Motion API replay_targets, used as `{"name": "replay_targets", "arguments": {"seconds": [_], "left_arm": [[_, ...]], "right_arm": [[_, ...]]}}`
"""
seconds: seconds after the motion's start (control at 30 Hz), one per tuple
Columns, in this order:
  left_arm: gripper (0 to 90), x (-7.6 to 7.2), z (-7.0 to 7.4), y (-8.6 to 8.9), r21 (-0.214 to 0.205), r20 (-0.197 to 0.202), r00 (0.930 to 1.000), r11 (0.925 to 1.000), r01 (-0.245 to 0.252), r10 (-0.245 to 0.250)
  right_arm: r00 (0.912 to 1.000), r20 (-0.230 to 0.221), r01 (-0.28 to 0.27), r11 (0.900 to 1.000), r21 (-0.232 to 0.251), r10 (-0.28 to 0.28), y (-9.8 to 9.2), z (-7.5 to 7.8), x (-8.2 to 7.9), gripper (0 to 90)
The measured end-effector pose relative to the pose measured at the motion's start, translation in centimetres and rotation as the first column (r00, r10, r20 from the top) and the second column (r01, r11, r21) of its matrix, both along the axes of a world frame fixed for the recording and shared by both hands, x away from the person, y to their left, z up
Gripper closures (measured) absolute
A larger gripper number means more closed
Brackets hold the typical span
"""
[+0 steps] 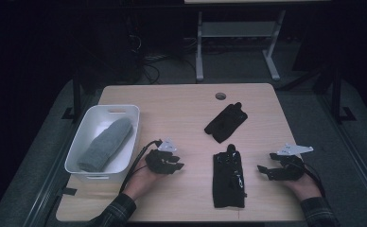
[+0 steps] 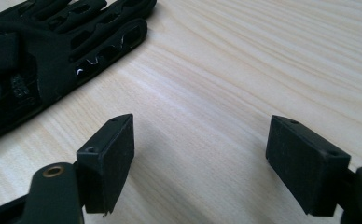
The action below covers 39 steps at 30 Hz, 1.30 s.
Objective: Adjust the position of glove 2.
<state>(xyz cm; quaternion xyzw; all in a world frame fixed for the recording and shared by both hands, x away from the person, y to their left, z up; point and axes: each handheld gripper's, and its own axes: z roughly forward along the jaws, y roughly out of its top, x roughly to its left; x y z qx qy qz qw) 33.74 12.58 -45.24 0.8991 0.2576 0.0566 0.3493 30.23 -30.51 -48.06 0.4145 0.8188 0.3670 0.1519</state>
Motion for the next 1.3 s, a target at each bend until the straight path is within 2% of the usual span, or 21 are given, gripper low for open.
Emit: {"name": "replay_targets", "arguments": {"seconds": [0.1,0.13,0.3,0.53,0.6,0.77,0.9,1.0,1.03,1.07,1.1,1.17,1.23,1.3], "left_arm": [[86.2,1.0,0.6,-0.9,-0.019,-0.005,0.9999,0.9997,0.014,-0.015],[89.2,1.5,0.9,-1.2,-0.012,-0.001,0.9997,0.9996,0.026,-0.026],[89.4,4.3,1.8,-3.3,-0.015,0.021,0.9983,0.9984,0.055,-0.054],[89.4,8.5,2.6,-6.3,-0.062,0.042,0.9979,0.9968,0.051,-0.048],[89.4,9.5,2.7,-7.1,-0.083,0.048,0.9976,0.9951,0.054,-0.050],[89.4,11.9,2.1,-9.4,-0.102,0.052,0.9973,0.9931,0.057,-0.052],[89.4,13.5,1.3,-11.0,-0.093,0.054,0.9971,0.9940,0.058,-0.053],[89.4,14.3,0.4,-11.7,-0.059,0.046,0.9981,0.9973,0.044,-0.041],[89.4,14.6,0.1,-11.8,-0.035,0.047,0.9976,0.9980,0.052,-0.050],[89.4,14.7,-0.3,-12.0,-0.035,0.035,0.9986,0.9985,0.041,-0.040],[89.4,14.8,-0.6,-11.9,-0.001,0.039,0.9980,0.9988,0.050,-0.050],[89.5,14.8,-1.2,-12.0,0.009,0.031,0.9984,0.9988,0.048,-0.049],[89.5,14.7,-1.3,-11.9,-0.005,0.026,0.9988,0.9991,0.043,-0.042],[89.6,14.5,-1.3,-11.7,0.001,0.028,0.9987,0.9991,0.043,-0.043]], "right_arm": [[0.9999,0.012,-0.006,0.9999,-0.009,0.006,0.1,-0.2,0.0,19.1],[0.9999,0.016,-0.006,0.9999,-0.015,0.006,0.2,-0.2,0.0,18.5],[0.9999,0.010,-0.009,0.9998,-0.017,0.009,0.3,-0.2,0.0,15.9],[0.9999,0.006,-0.010,0.9998,-0.018,0.010,0.3,-0.2,0.0,14.2],[0.9999,0.006,-0.009,0.9998,-0.018,0.009,0.3,-0.2,0.0,14.2],[1.0000,0.006,-0.005,0.9998,-0.019,0.005,0.3,-0.2,0.0,14.1],[1.0000,0.005,-0.004,0.9998,-0.019,0.004,0.3,-0.2,0.0,14.1],[1.0000,0.005,-0.004,0.9998,-0.019,0.004,0.3,-0.2,0.0,14.1],[1.0000,0.005,-0.004,0.9998,-0.018,0.004,0.3,-0.2,0.0,14.1],[1.0000,0.005,-0.004,0.9998,-0.018,0.004,0.3,-0.2,0.0,14.1],[1.0000,0.005,-0.005,0.9998,-0.019,0.006,0.3,-0.2,0.0,14.1],[1.0000,0.005,-0.005,0.9998,-0.019,0.005,0.3,-0.2,0.0,14.0],[1.0000,0.002,-0.005,0.9998,-0.018,0.005,0.3,-0.2,0.0,14.0],[1.0000,0.001,-0.005,0.9998,-0.017,0.005,0.3,-0.2,0.0,14.0]]}}
